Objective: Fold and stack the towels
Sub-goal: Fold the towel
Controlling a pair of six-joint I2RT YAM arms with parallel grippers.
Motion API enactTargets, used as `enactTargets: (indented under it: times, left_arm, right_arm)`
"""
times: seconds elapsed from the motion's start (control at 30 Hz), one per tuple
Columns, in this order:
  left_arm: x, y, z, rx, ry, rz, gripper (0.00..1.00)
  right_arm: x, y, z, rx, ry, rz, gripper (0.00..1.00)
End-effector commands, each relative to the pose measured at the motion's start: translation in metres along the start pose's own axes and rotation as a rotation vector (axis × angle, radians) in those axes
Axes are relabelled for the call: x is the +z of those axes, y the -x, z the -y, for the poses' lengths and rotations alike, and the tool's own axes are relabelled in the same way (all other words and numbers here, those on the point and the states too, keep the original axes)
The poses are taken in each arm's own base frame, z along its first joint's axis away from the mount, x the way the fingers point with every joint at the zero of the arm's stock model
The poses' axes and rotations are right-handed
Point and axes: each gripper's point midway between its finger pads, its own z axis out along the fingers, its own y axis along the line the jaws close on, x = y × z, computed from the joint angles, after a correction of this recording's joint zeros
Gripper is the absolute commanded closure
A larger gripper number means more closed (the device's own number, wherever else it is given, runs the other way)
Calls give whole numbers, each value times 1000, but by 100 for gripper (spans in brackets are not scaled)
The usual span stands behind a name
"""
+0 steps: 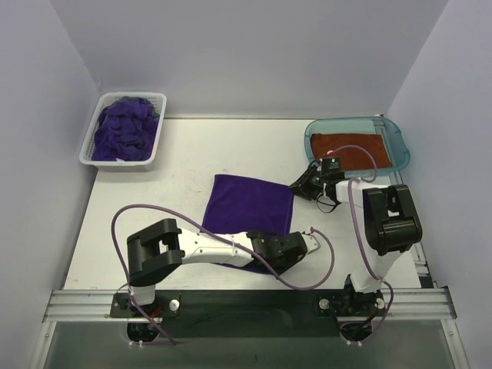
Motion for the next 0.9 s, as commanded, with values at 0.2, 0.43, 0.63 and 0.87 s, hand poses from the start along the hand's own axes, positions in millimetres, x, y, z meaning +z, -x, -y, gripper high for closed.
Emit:
enactTargets:
  times: [0.2,0.43,0.63,0.87]
  left_arm:
    - [-16,12,3,-21,-29,43,97]
    - [-18,7,8,-9,-60,28,97]
    - [-22,-4,15,11,-107,-19,97]
    - [-20,-6,19,1,-119,-39,97]
  right_arm:
    - [7,-17,11,52,-55,-71,79]
    - [10,-9,11,48,-64,-52,100]
    - [12,-3,15,41,-87,-43,100]
    - [11,0,19,37,-101,-37,100]
